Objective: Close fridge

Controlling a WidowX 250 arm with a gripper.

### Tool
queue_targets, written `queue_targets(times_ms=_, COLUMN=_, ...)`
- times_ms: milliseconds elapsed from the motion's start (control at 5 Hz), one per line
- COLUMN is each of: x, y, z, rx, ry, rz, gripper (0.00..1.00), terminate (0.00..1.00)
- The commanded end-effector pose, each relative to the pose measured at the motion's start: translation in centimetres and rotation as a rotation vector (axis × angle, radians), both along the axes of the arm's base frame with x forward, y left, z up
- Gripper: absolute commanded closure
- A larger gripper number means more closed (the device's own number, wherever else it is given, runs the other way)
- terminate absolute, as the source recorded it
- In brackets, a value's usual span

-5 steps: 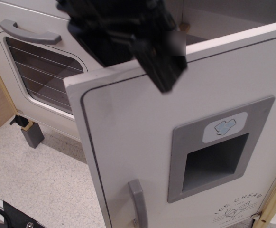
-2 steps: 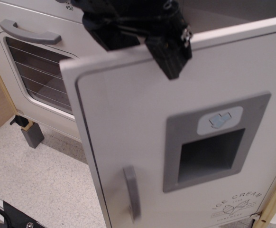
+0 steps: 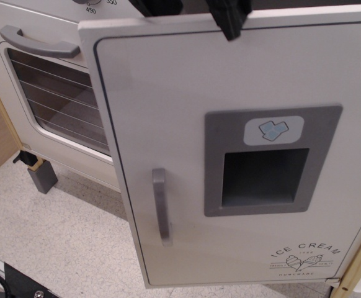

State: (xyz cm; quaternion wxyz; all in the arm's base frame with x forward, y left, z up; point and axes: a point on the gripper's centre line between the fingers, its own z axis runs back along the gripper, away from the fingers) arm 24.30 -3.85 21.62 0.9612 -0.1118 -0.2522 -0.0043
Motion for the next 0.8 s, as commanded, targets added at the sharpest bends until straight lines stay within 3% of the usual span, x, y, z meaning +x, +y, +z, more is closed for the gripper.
queue_targets(times_ms=0, x=-1.4, y=0.4, z=2.1, rx=-0.017, ry=-0.014, rz=-0.033, gripper=0.0, terminate=0.0)
queue_targets(times_ms=200, x=-3.0, y=0.0, z=2.5, rx=-0.033, ry=-0.003, rz=-0.062, gripper=0.0, terminate=0.0)
queue_targets(times_ms=600, x=-6.6, y=-1.3, z=-0.4, rx=0.023, ry=0.006, rz=-0.12, gripper=0.0, terminate=0.0)
